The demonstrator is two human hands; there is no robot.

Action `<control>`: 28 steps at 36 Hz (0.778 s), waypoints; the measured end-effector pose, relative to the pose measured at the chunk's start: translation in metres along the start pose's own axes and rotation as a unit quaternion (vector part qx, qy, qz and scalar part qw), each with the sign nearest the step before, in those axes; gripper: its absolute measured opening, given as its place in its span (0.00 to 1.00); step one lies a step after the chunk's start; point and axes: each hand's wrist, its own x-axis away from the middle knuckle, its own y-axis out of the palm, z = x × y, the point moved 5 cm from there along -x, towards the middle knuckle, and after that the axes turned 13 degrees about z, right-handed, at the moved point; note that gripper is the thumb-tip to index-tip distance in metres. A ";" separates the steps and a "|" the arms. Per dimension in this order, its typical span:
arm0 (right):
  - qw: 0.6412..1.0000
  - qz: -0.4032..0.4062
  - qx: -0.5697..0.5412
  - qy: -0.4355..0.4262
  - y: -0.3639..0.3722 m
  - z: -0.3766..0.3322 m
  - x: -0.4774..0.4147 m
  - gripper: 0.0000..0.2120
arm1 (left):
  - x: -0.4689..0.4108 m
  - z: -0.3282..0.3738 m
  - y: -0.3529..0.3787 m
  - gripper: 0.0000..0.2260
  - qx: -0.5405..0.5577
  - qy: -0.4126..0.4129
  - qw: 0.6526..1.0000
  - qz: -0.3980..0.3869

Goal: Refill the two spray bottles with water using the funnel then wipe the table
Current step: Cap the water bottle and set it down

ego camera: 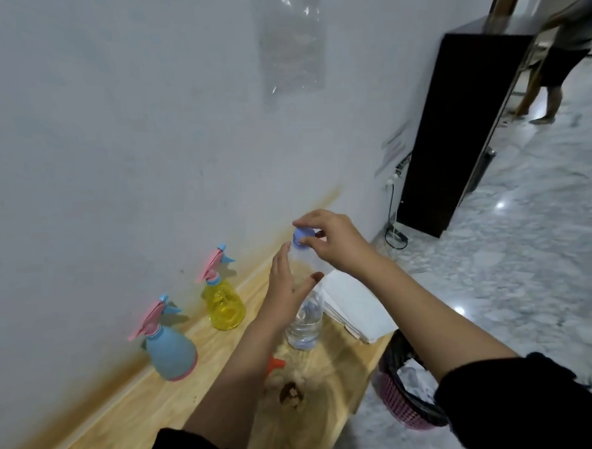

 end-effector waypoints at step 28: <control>0.978 -0.109 0.178 -0.011 0.005 0.000 -0.004 0.14 | -0.003 -0.003 0.000 0.35 0.018 0.003 0.999 -0.038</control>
